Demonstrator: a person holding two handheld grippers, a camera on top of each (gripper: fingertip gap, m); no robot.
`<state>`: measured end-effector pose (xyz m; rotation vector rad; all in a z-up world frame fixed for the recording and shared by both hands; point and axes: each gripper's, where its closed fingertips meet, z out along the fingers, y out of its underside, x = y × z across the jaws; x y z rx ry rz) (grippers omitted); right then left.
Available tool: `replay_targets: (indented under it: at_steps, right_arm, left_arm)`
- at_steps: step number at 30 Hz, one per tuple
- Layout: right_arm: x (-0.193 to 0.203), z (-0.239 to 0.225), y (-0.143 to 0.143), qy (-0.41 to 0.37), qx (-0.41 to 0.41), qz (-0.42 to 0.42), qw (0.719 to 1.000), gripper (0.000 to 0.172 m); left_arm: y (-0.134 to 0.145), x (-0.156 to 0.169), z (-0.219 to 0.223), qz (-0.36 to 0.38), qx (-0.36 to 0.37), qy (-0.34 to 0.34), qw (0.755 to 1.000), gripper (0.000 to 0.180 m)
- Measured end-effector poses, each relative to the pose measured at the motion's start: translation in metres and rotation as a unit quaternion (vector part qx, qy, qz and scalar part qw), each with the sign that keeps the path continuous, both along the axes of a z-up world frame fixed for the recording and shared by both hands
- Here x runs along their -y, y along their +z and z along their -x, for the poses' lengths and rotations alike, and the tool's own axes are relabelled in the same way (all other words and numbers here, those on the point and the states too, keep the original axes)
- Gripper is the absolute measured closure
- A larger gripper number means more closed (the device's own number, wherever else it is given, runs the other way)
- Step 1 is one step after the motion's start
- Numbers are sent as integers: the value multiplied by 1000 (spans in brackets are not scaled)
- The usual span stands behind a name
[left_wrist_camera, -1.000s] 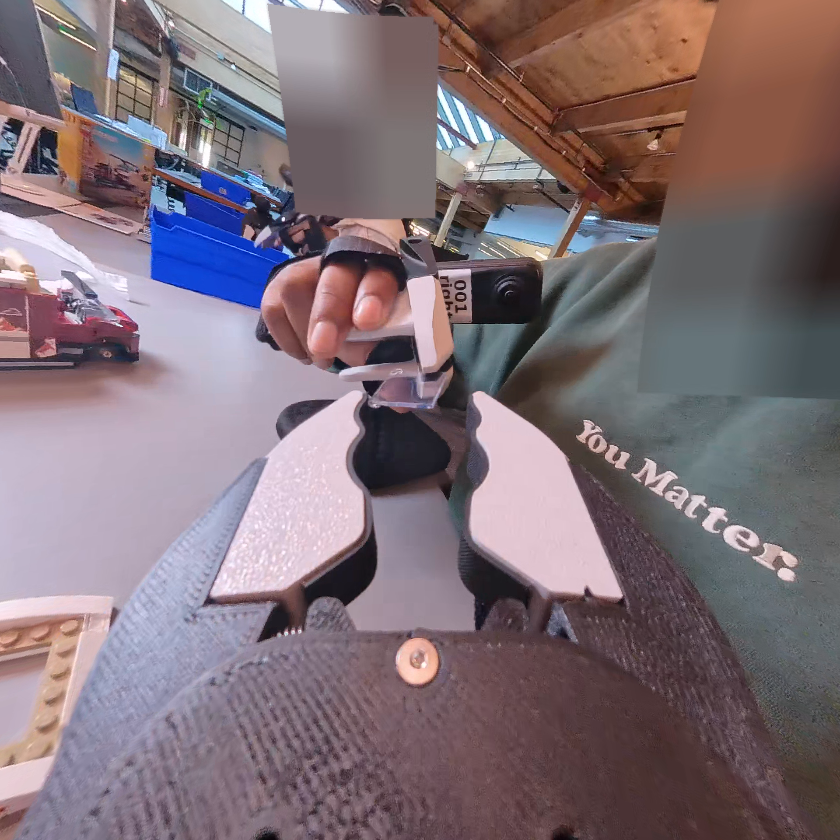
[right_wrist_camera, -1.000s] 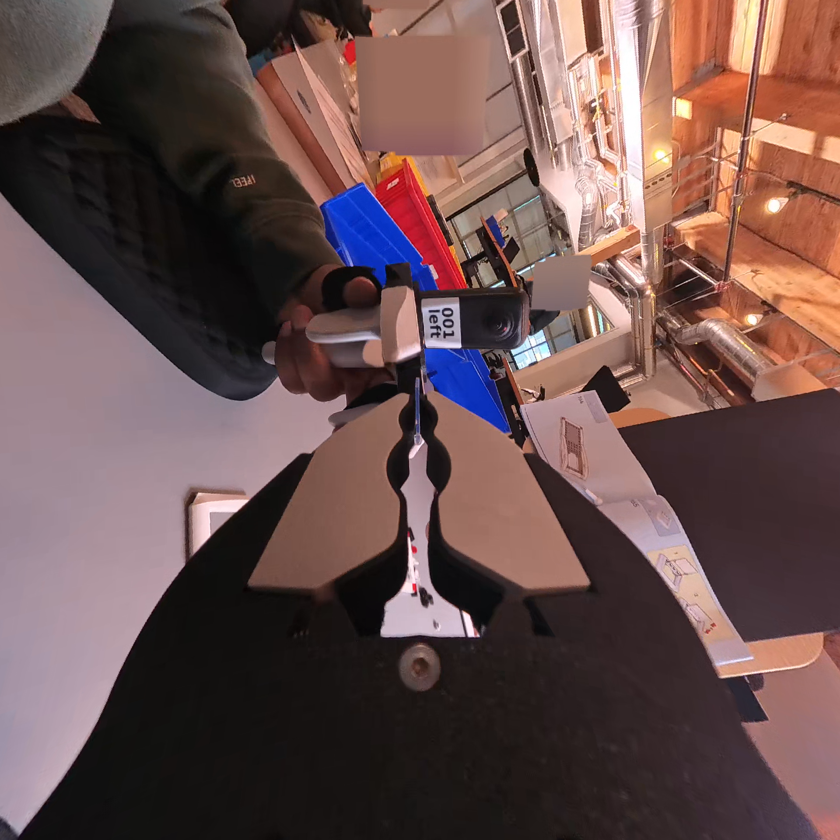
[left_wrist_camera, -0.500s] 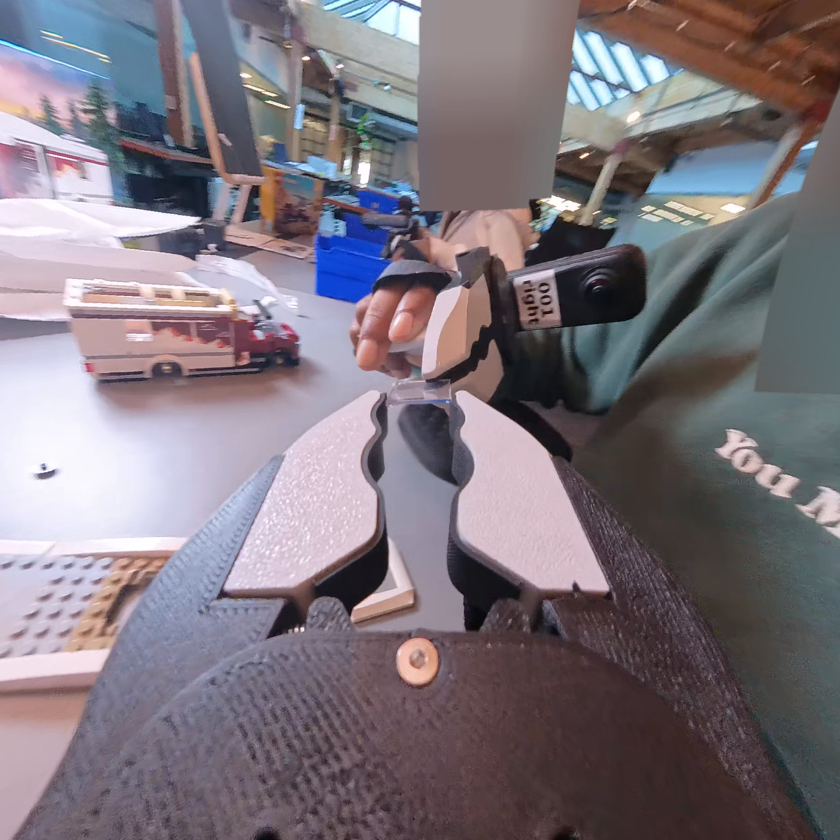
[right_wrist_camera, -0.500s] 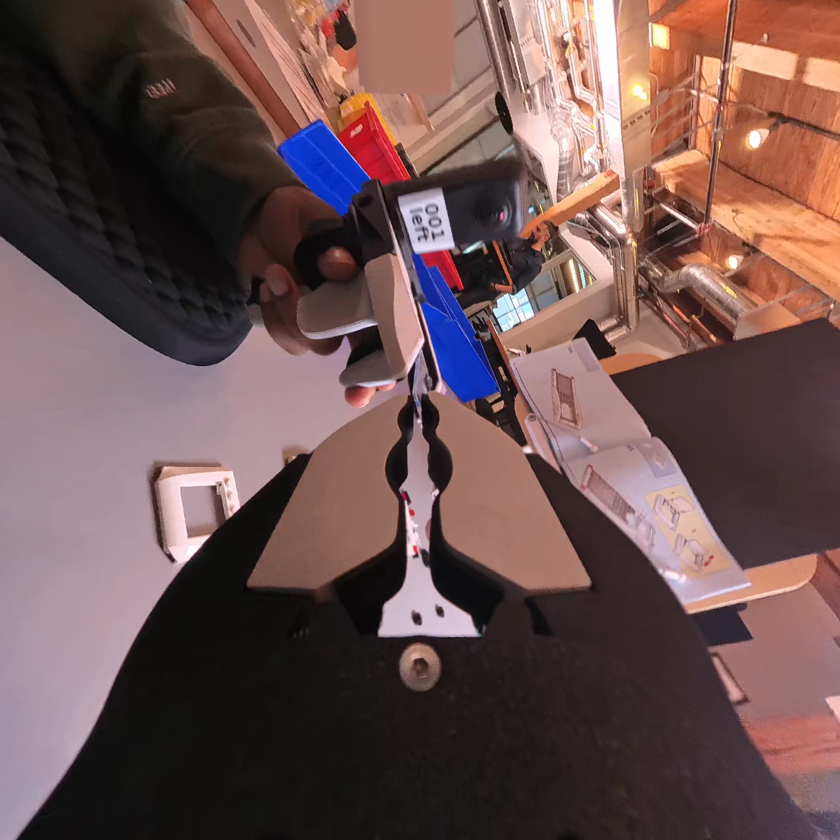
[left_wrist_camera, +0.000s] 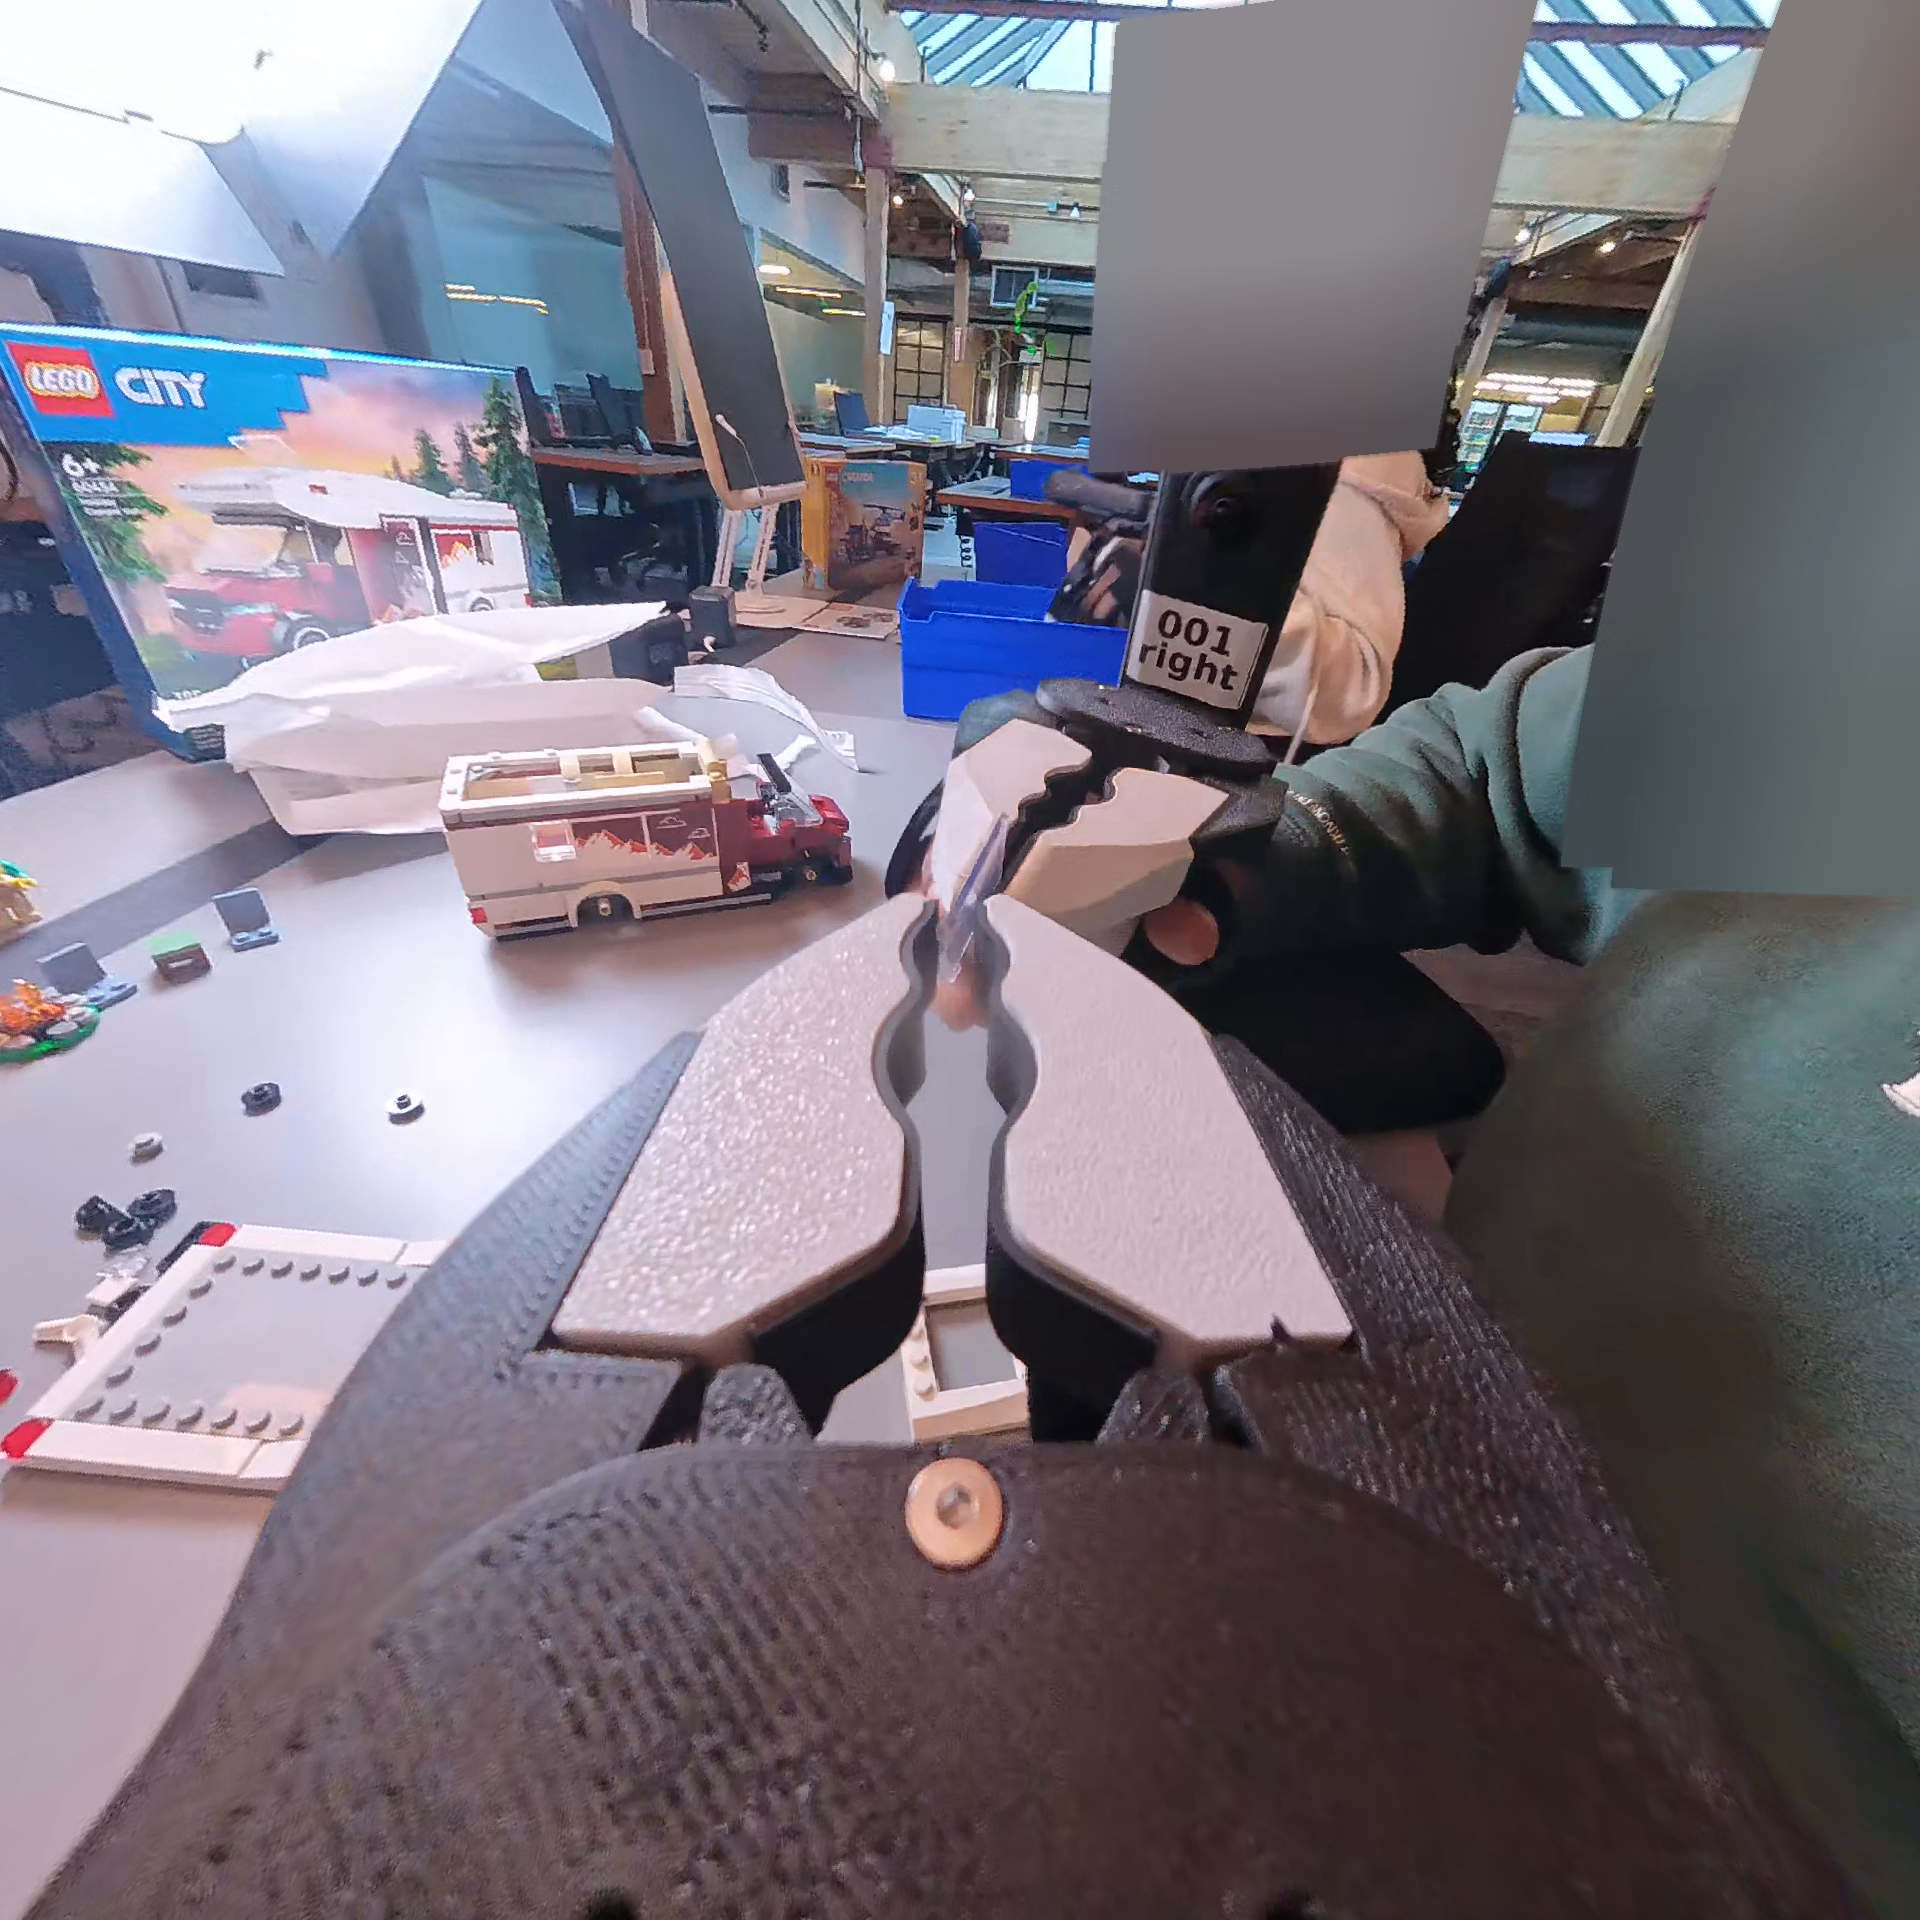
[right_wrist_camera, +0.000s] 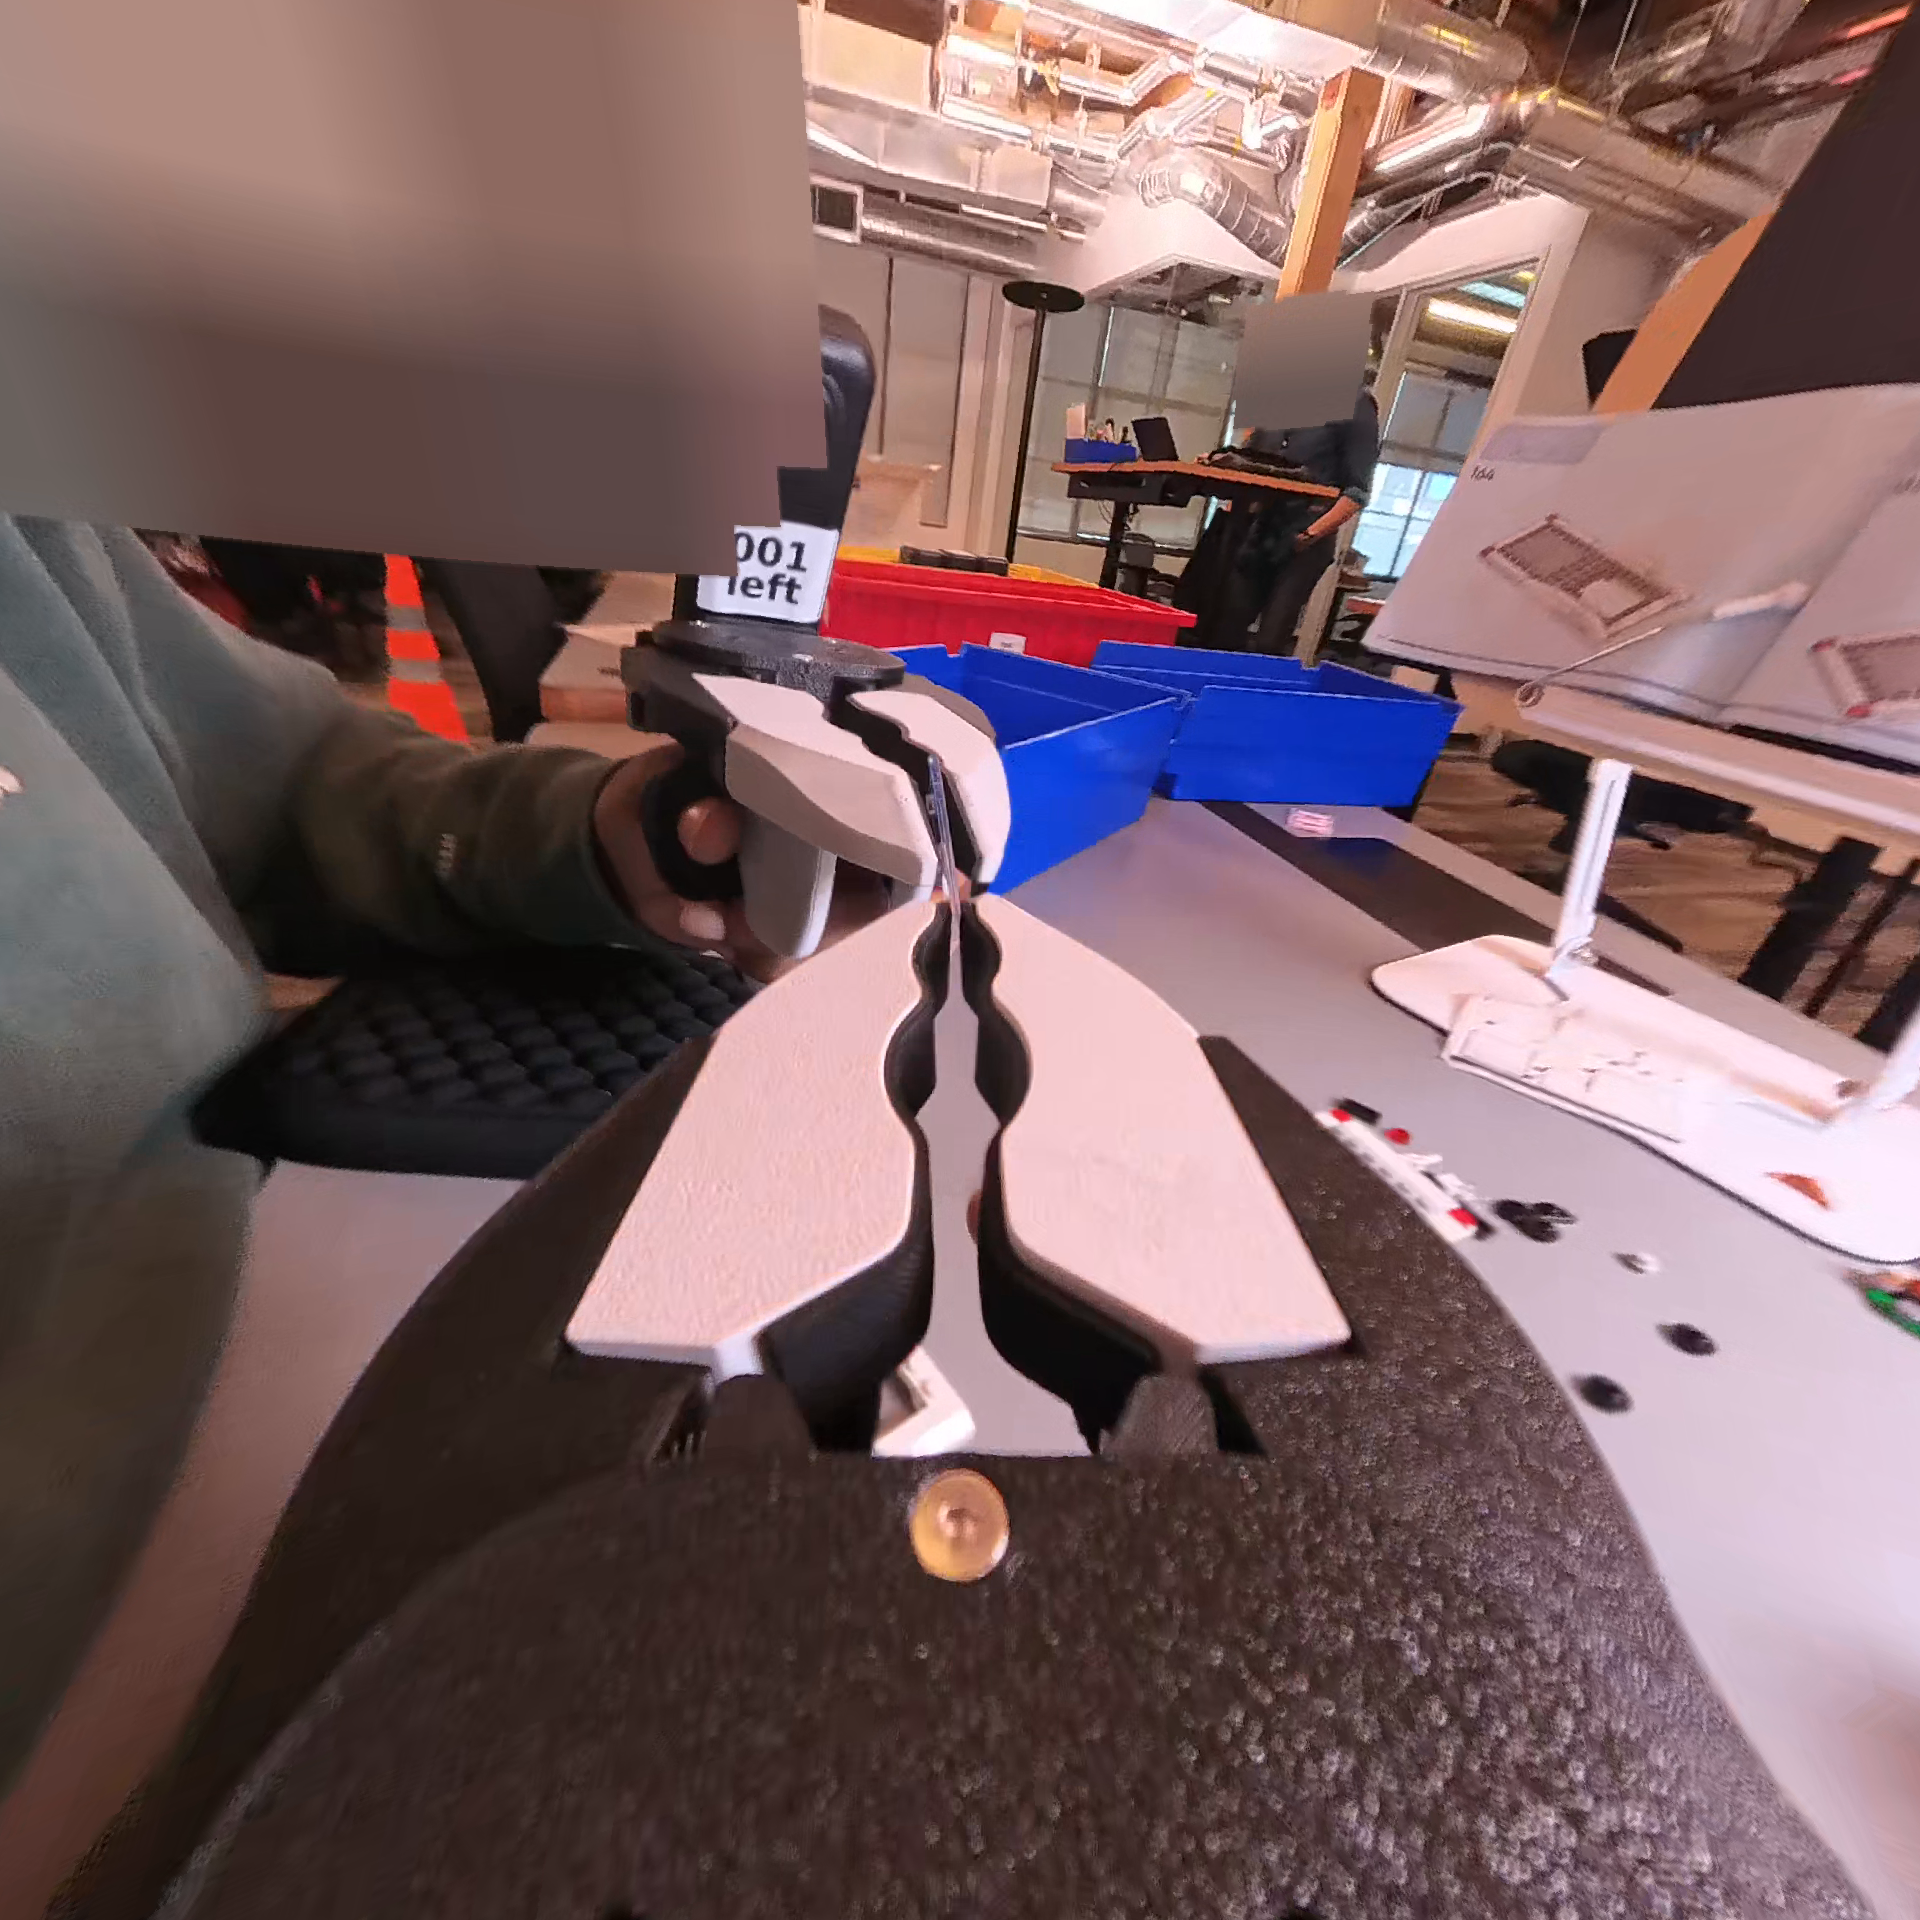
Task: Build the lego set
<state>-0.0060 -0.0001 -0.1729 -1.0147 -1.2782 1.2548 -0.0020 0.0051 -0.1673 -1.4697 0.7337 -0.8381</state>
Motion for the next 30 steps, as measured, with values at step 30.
replay_targets:
  at_steps: [30]
  right_arm:
    - [-6,5,6,126,-18,385,914,170]
  left_arm:
    - [5,-2,4,26,54,-16,998,178]
